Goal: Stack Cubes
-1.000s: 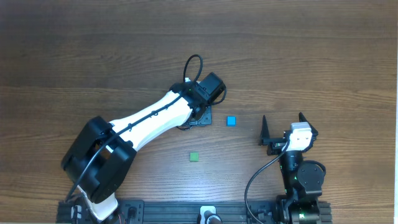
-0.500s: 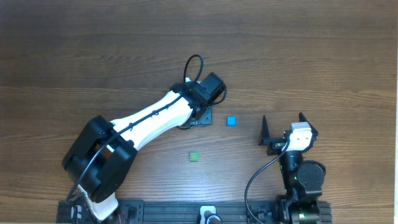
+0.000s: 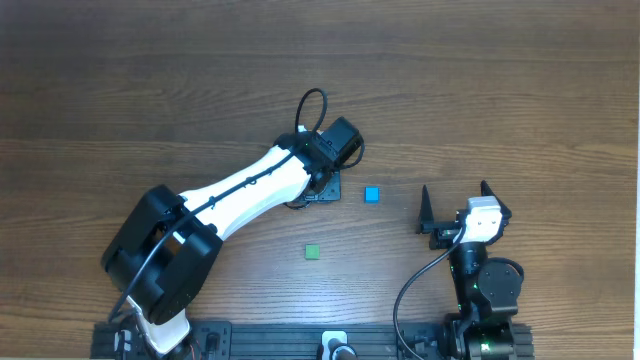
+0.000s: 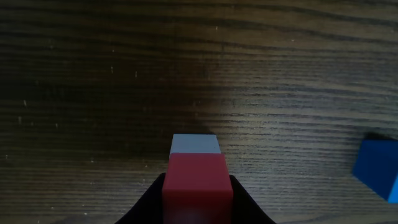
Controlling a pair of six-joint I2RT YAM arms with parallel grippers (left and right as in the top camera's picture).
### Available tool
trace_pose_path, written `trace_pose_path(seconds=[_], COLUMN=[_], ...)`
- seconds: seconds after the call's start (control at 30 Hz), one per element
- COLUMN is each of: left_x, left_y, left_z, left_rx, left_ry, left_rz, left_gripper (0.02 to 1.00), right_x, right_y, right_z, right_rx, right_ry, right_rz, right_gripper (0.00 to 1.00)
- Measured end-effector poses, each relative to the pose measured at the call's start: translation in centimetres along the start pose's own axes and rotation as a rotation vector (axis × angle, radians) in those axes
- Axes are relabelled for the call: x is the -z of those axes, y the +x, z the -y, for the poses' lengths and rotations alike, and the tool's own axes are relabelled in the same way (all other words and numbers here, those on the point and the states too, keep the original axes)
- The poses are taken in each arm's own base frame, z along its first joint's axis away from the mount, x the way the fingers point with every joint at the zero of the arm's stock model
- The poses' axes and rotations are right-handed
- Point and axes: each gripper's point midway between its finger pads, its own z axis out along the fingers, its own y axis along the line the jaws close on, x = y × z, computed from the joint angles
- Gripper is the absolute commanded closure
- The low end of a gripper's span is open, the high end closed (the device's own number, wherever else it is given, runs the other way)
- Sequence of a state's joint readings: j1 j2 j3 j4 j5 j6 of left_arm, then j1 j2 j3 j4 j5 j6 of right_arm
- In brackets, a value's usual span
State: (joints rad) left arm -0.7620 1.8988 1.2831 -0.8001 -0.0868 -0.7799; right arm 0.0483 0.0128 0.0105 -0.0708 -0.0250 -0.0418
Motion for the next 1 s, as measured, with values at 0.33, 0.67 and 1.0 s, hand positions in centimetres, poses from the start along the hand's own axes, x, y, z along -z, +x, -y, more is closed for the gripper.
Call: trace_pose_path(seconds=[0.33, 0.67, 1.0], left_x=[-0.01, -0.05, -0.18], left_y=[-0.04, -0.07, -0.03], left_z=[-0.04, -0.1, -0.14], left_rx=[0.0, 0.0, 0.005], left_ry=[-0.002, -0.006, -0.009], left_rz=[0.002, 0.004, 0.001], left_gripper=[0.895, 0.833, 0.673], right_x=[0.0, 0.0, 0.0], right_y=[0.0, 0.0, 0.0], right_z=[0.0, 0.0, 0.0], right_rx=[0.0, 0.0, 0.0], right_ry=[0.0, 0.0, 0.0], right_rz=[0.0, 0.0, 0.0], right_gripper=[0.007, 0.007, 0.009])
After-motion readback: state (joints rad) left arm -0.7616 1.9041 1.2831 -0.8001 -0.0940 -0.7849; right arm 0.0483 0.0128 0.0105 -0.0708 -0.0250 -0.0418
